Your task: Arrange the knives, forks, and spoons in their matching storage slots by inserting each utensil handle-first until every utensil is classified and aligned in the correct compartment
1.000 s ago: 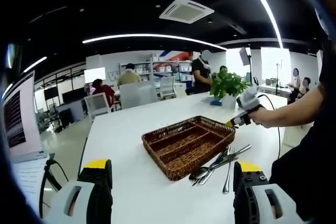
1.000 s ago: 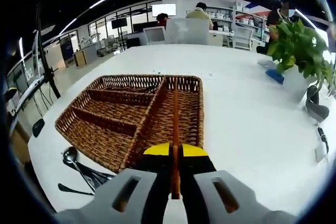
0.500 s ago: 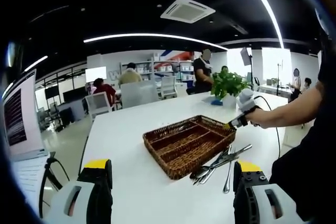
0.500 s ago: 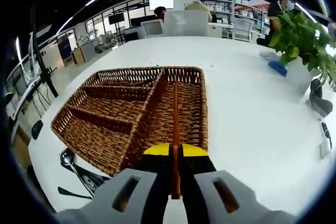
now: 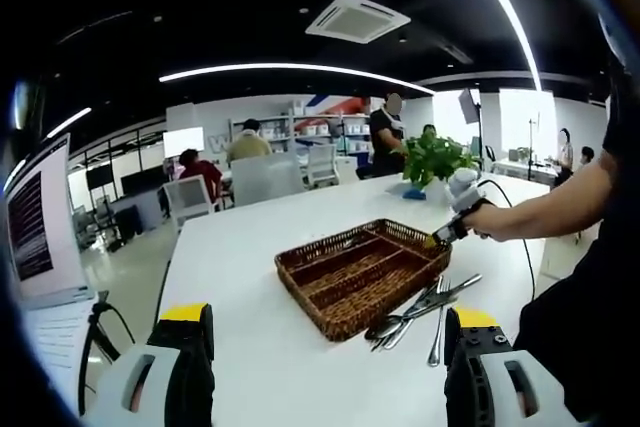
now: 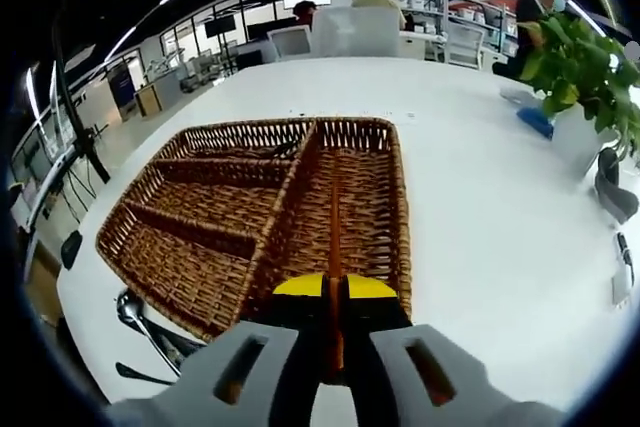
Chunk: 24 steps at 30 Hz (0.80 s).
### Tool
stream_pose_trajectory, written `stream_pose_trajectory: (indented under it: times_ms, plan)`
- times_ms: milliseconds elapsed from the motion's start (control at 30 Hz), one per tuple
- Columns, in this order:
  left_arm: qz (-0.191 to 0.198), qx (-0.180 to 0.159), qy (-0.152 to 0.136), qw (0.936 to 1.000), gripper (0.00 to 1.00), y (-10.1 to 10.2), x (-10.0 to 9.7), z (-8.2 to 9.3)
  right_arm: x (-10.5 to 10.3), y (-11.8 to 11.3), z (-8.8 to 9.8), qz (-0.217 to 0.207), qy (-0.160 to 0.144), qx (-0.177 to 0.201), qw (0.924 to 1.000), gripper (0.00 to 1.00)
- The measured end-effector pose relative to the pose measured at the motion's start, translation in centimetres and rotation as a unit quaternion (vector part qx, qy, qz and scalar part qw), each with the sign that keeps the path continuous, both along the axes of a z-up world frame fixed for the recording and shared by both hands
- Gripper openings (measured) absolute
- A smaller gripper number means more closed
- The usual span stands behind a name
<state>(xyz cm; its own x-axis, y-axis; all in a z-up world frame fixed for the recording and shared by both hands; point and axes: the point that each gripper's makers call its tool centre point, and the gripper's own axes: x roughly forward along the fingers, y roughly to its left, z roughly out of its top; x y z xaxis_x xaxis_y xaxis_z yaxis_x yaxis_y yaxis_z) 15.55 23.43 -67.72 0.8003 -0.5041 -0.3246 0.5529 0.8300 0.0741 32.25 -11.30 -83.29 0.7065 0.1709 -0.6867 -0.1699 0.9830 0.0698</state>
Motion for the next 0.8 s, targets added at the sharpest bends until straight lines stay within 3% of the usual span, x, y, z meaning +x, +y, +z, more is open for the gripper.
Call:
stream_pose_trajectory:
  times_ms: [433, 700, 800]
  plan:
    - [0.004, 0.002, -0.002, 1.0, 1.0, 0.6, 0.1, 0.2, -0.1, 0.5, -1.8, 0.007, 0.031, -0.001, 0.9995, 0.02]
    - [0.005, 0.001, 0.002, 1.0, 1.0, 0.6, 0.1, -0.3, -0.1, 0.7, -2.4, 0.014, 0.033, -0.006, 0.9993, 0.02]
    - [0.005, 0.001, 0.004, 1.0, 1.0, 0.6, 0.1, -0.4, -0.2, 1.0, -2.3, 0.034, 0.026, -0.028, 0.9987, 0.02]
